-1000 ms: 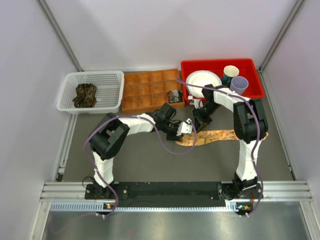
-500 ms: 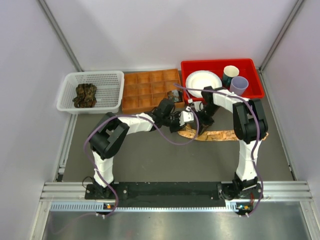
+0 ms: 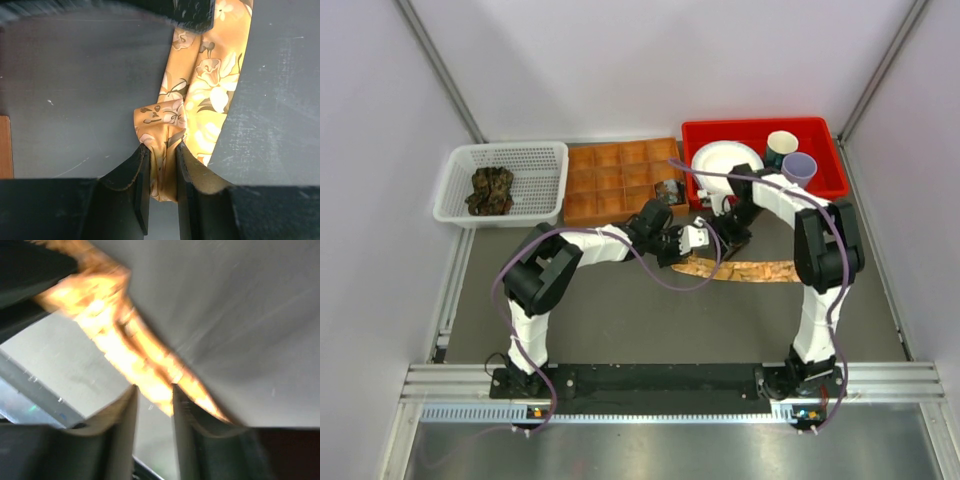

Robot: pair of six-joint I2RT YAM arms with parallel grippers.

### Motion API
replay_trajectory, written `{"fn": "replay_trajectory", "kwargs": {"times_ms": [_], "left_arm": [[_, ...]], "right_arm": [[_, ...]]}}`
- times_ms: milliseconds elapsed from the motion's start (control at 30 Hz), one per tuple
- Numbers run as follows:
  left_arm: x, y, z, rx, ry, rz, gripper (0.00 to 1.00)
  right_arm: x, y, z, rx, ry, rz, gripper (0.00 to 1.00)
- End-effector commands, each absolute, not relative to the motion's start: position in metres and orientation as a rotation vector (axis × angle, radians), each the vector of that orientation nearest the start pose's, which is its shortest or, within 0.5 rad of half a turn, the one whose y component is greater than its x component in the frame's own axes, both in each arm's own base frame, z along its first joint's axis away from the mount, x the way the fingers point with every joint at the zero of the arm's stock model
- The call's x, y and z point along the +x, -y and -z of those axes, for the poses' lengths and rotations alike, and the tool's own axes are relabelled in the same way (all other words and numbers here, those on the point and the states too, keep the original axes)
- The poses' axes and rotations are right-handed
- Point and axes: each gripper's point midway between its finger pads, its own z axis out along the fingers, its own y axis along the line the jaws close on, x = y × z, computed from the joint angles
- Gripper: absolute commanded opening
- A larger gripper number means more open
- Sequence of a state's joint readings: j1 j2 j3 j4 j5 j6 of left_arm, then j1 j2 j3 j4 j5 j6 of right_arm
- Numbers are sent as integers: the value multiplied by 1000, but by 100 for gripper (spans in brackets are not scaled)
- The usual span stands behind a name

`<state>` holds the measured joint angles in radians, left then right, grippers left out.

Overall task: Roll the ties
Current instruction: Roll the tie at the center of the board.

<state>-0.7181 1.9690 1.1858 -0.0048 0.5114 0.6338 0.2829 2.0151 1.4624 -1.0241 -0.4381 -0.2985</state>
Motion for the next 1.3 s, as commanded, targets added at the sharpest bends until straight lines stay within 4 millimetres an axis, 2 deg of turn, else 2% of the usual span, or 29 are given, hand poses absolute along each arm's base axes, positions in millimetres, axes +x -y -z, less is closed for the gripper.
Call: {"fn": "replay_trajectory", "kwargs": {"times_ms": [0,33,100,167,267,333,367,433,533,633,700,767,933,1033,1133,1167,1233,1267], "left_arm": [[314,352,-12,1695,-1728,620,0],[314,351,-11,1698,-1730,622,0],[312,350,-9,1710,-1732,625,0],[312,350,-9,1713,-1733,623,0],[311,349,-6,1725,-1737,623,0],[311,348,-6,1725,-1745,620,0],[311,348,-6,1725,-1745,619,0],[311,348,-6,1723,-1748,614,0],[308,349,-4,1726,-1756,617,0],[307,349,-3,1723,-1764,618,0],[305,350,-2,1721,-1770,625,0],[303,350,0,1729,-1774,627,0],[303,350,0,1724,-1783,614,0],[302,350,1,1725,-1786,612,0],[301,350,3,1725,-1794,610,0],[301,350,3,1725,-1795,610,0],[299,351,2,1728,-1796,613,0],[298,352,1,1726,-1796,619,0]], "right_arm": [[311,-154,-108,-915,-2717,-748,41],[308,-150,-112,-893,-2725,-752,49],[305,-131,-119,-818,-2739,-747,50],[299,-109,-119,-749,-2789,-699,51],[298,-54,-114,-624,-2852,-510,55],[293,-5,-102,-550,-2925,-317,58],[296,10,-99,-523,-2936,-247,58],[299,55,-94,-394,-2971,-85,66],[307,102,-87,-220,-2996,68,67],[307,139,-79,-52,-3014,190,66],[306,150,-67,-18,-3035,238,66],[300,152,-54,-5,-3068,221,66],[298,144,-20,45,-3097,162,66],[293,136,-3,45,-3122,100,59],[282,126,5,29,-3157,25,46],[279,125,7,17,-3162,17,28],[273,125,7,-15,-3173,20,7],[272,125,4,-27,-3171,26,0]]}}
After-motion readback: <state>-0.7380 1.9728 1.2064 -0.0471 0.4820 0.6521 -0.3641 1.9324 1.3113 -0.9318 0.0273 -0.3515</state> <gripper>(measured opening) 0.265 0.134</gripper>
